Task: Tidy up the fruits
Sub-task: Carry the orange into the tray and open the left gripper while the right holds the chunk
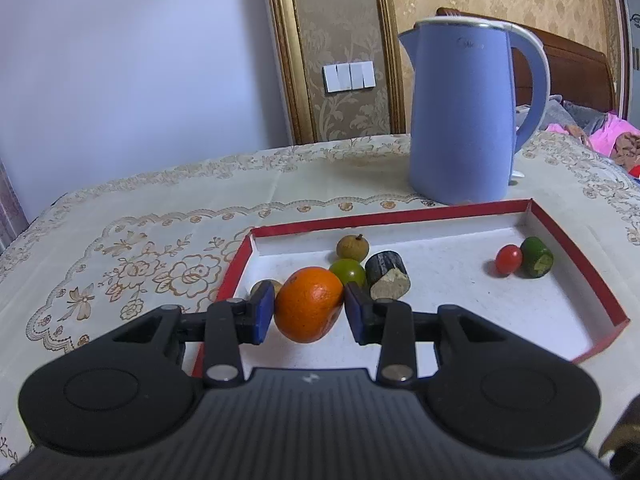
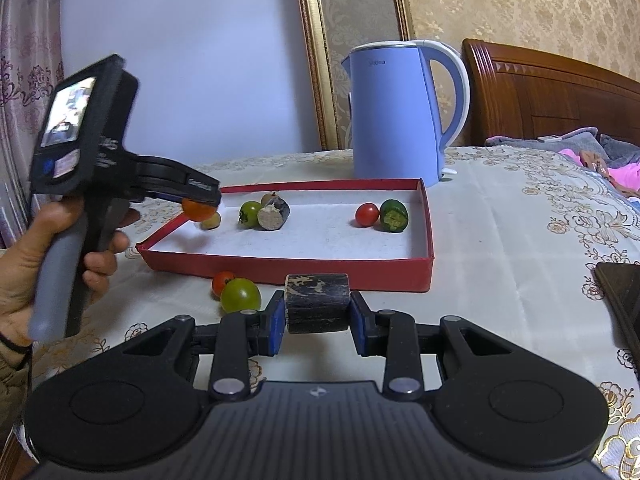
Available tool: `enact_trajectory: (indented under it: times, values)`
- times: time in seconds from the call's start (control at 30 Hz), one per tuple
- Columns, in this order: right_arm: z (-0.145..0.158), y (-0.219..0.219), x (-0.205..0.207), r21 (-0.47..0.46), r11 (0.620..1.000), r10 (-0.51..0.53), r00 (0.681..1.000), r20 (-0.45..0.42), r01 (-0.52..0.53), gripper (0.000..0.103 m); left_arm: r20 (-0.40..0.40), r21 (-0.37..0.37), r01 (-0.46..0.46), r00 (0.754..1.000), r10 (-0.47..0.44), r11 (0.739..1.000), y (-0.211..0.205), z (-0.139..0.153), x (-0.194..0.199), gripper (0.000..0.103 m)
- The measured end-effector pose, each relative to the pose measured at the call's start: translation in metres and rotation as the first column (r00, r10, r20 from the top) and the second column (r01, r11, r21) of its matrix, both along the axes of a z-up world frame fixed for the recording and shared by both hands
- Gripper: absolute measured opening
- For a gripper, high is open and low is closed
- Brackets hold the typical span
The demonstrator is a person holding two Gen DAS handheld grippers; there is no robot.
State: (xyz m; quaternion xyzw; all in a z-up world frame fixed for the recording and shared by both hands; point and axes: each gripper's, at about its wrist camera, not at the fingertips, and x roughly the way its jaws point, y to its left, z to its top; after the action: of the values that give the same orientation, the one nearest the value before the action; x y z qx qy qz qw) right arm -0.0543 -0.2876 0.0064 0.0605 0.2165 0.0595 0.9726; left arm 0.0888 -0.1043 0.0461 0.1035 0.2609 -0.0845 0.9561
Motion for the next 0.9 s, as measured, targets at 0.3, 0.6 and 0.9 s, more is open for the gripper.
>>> enact_trajectory:
  times: [0.3, 0.6, 0.9]
  values:
    - [0.001, -0.001, 0.001, 0.003, 1.0, -0.003, 1.0, 0.002, 0.003, 0.032, -0.043, 0.011, -0.042, 0.998, 0.043, 0.999, 0.0, -0.01, 0.024, 0.035]
    - [0.001, 0.0, 0.001, 0.003, 1.0, 0.001, 1.0, -0.002, -0.001, 0.032, -0.07, 0.006, -0.065, 0.995, 0.066, 0.998, 0.006, -0.017, 0.037, 0.036]
    - [-0.001, 0.006, 0.007, -0.002, 1.0, 0.01, 1.0, -0.008, -0.01, 0.032, -0.032, 0.013, -0.063, 0.997, 0.064, 0.998, 0.008, -0.007, 0.027, 0.04]
